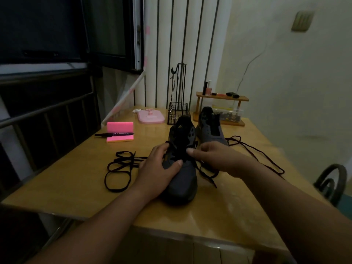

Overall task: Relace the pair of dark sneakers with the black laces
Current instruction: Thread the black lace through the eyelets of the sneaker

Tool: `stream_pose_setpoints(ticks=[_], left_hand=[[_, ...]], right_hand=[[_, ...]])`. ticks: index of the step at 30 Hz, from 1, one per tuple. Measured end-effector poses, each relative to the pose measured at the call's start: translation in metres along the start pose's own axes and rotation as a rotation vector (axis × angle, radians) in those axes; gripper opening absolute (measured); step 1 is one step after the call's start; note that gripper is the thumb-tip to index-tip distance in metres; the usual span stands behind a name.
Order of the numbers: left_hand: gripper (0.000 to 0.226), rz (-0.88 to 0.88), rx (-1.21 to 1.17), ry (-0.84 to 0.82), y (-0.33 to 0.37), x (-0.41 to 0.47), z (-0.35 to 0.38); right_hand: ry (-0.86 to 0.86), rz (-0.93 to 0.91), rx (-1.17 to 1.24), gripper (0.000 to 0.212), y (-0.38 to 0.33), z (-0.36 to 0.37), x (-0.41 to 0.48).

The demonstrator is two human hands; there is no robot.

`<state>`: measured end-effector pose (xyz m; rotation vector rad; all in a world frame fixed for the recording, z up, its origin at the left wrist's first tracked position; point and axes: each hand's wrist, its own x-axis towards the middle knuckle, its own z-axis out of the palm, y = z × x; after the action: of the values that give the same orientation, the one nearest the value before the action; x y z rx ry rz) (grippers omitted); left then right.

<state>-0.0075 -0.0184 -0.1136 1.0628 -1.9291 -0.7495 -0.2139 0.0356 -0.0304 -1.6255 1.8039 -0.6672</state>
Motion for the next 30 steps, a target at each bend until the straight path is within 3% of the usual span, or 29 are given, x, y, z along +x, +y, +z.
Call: stream_pose_setpoints(ticks=[2,4,7,8,9,10,13,14,16,18,21,23,25,28,30], left_hand=[[0.086,-0.001,-0.002,-0.001,-0.001,0.000,0.000],[0.086,-0.002,-0.001,-0.002,0.000,0.000,0.000],[0.081,0.007,-0.011,-0.006,-0.002,0.000,0.000],[0.080,0.009,-0.013,-0.006,-0.002,0.001,0.000],[0.080,0.009,-0.013,-0.005,-0.003,0.001,0.000],[0.079,0.008,-0.011,-0.004,-0.003,0.002,0.000],[0.076,0.006,-0.026,0.005,-0.005,0.002,0.001],[0.076,0.004,-0.034,0.010,-0.005,0.001,0.001],[0.078,0.002,-0.033,0.014,-0.005,0.001,0.001],[0.078,0.004,-0.019,0.003,-0.004,0.001,0.001],[0.078,0.005,-0.021,-0.015,-0.005,0.001,0.000],[0.078,-0.006,-0.034,-0.016,-0.006,0.002,0.000],[0.079,-0.008,-0.032,-0.021,-0.006,0.002,0.001],[0.080,-0.007,-0.022,-0.027,-0.006,0.002,0.000],[0.080,-0.002,-0.014,-0.021,-0.005,0.001,0.000]], right_hand=[[-0.052,-0.061,0.016,0.036,-0.004,-0.003,-0.001],[-0.020,-0.118,0.229,0.026,-0.007,-0.010,-0.004],[0.085,-0.147,1.023,0.017,-0.010,-0.023,-0.009],[0.081,-0.140,1.171,0.015,-0.009,-0.025,-0.009],[0.074,-0.122,1.159,0.014,-0.008,-0.026,-0.008],[0.084,-0.094,0.990,0.016,-0.006,-0.025,-0.007],[0.079,-0.019,0.132,0.035,-0.002,-0.012,-0.004],[0.022,-0.016,-0.041,0.038,-0.002,-0.008,-0.004],[-0.069,-0.061,-0.111,0.037,-0.004,-0.006,-0.005],[-0.010,-0.105,0.174,0.031,-0.005,-0.011,-0.006],[0.174,-0.096,0.884,0.021,0.000,-0.026,-0.005],[0.172,-0.113,1.155,0.018,0.003,-0.029,-0.003],[0.199,-0.106,0.990,0.024,0.008,-0.031,0.001],[0.249,0.001,0.279,0.024,0.016,-0.027,0.002],[0.228,0.070,-0.037,0.028,0.023,-0.023,0.003]])
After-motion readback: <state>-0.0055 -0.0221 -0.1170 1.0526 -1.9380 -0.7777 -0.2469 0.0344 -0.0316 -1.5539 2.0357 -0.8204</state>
